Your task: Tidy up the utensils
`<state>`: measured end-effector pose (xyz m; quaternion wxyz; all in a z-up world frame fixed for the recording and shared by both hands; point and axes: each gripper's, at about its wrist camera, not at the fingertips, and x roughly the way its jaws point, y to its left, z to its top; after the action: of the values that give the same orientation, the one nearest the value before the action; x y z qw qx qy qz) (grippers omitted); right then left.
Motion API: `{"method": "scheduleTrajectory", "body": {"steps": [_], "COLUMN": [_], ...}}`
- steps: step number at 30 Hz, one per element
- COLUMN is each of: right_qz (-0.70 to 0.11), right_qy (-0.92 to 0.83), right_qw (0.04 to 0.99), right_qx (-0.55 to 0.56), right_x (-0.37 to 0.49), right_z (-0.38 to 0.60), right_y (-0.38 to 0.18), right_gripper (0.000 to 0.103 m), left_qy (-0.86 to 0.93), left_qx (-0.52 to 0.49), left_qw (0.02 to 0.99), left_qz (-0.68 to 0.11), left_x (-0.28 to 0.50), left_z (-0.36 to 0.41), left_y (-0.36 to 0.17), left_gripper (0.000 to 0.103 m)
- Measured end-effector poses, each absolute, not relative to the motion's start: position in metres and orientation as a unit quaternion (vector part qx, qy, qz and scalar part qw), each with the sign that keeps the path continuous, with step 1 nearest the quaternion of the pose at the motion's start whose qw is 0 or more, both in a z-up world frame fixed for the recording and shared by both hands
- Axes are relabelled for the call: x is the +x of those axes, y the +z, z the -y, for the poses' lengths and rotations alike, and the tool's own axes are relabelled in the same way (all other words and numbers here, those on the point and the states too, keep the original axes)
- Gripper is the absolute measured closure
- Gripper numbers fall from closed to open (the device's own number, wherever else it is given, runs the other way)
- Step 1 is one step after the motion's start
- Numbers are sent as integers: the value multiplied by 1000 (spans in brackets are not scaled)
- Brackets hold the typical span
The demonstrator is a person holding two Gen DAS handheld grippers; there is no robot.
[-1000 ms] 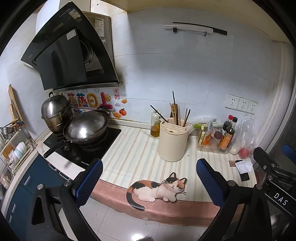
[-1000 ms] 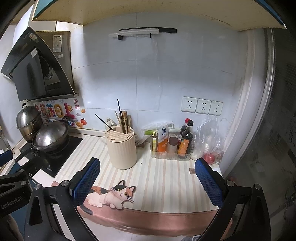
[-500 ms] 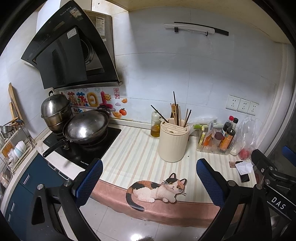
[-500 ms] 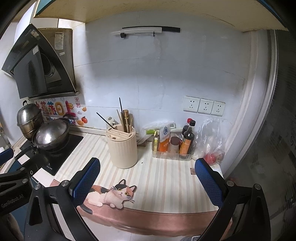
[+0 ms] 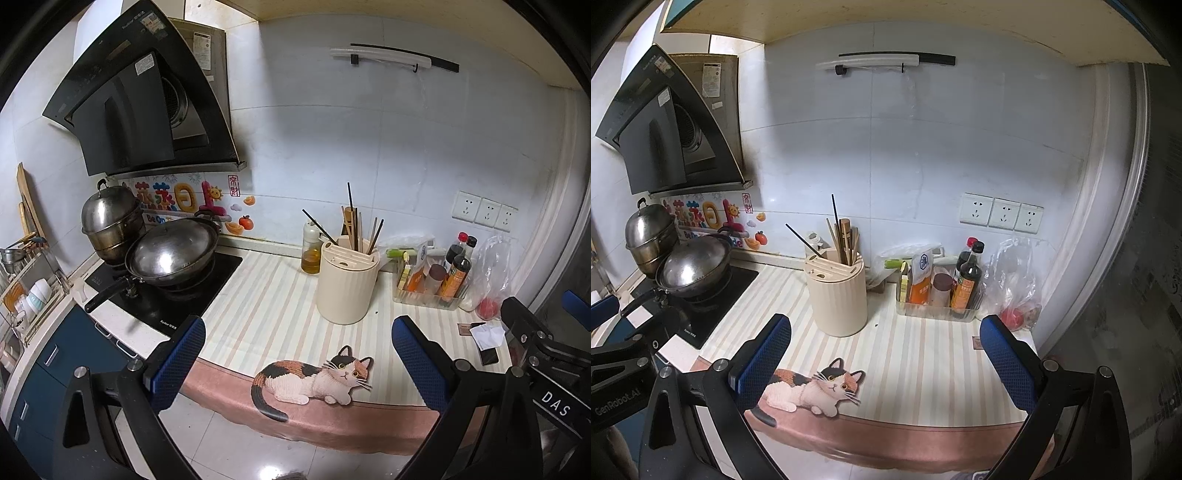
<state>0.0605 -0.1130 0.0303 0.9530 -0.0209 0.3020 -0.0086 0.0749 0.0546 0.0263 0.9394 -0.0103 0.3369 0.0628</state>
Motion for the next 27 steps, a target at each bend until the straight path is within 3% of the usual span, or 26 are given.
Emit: {"method": "scheduleTrajectory", "body": {"steps": [27], "right_qz": [-305], "right_qy": [-6], "right_qw": [952], "right_qx": [-21], "right_x": [64], "right_z": [113], "right_y": [28], "right_gripper": [0], "left_qy": [80], "left_qx": [-13], "left_qw": [937], "left_qz": [-340], "left_x": [74], "left_z": [-53], "left_y": [21], "left_gripper": [0]}}
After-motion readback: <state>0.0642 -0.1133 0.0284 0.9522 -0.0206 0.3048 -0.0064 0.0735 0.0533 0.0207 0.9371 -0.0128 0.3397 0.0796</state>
